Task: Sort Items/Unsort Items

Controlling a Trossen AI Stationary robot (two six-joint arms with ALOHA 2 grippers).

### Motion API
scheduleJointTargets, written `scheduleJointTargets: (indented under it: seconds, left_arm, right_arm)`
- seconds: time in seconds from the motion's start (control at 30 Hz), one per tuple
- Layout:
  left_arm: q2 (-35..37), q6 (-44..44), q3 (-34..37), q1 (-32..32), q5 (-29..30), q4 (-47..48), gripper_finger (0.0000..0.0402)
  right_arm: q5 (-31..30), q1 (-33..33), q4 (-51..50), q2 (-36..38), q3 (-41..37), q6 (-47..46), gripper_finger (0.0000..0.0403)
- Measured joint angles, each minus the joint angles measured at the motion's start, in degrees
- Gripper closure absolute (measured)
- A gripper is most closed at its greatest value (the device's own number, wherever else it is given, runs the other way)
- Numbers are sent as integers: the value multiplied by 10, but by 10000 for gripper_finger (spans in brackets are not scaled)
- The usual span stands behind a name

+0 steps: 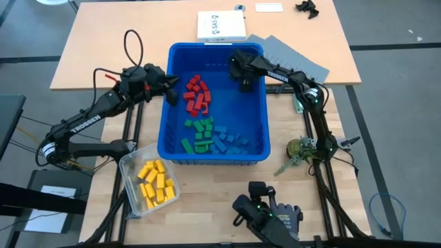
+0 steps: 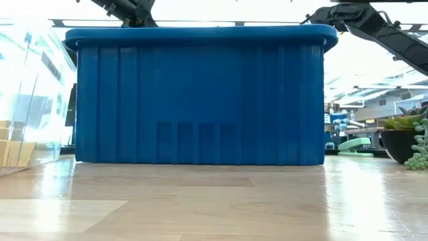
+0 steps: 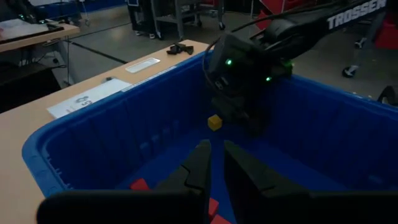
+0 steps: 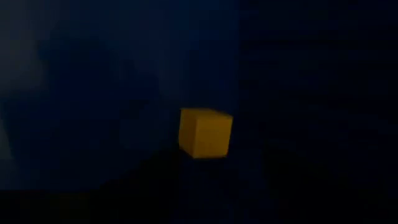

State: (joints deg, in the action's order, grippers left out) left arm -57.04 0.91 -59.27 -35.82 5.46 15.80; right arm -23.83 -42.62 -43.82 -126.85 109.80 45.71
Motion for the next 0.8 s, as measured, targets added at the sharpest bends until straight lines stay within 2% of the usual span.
scheduleJointTargets:
  seconds: [0.13,0.37,0.63,0.8]
  left_arm:
    - [0,0,0,5,-1,-1,351]
    - [-1,0,0,21,-2,-2,351]
    - [-1,4,0,32,-2,-2,351]
    - [-1,11,0,33,-2,-1,351]
  right_arm:
    - [-23,-6,5,-12,-4,0,174]
    - [-19,-23,22,-33,-5,-5,174]
    - [39,-28,9,-41,-5,-11,174]
    - [124,-12,-7,-28,-5,-12,174]
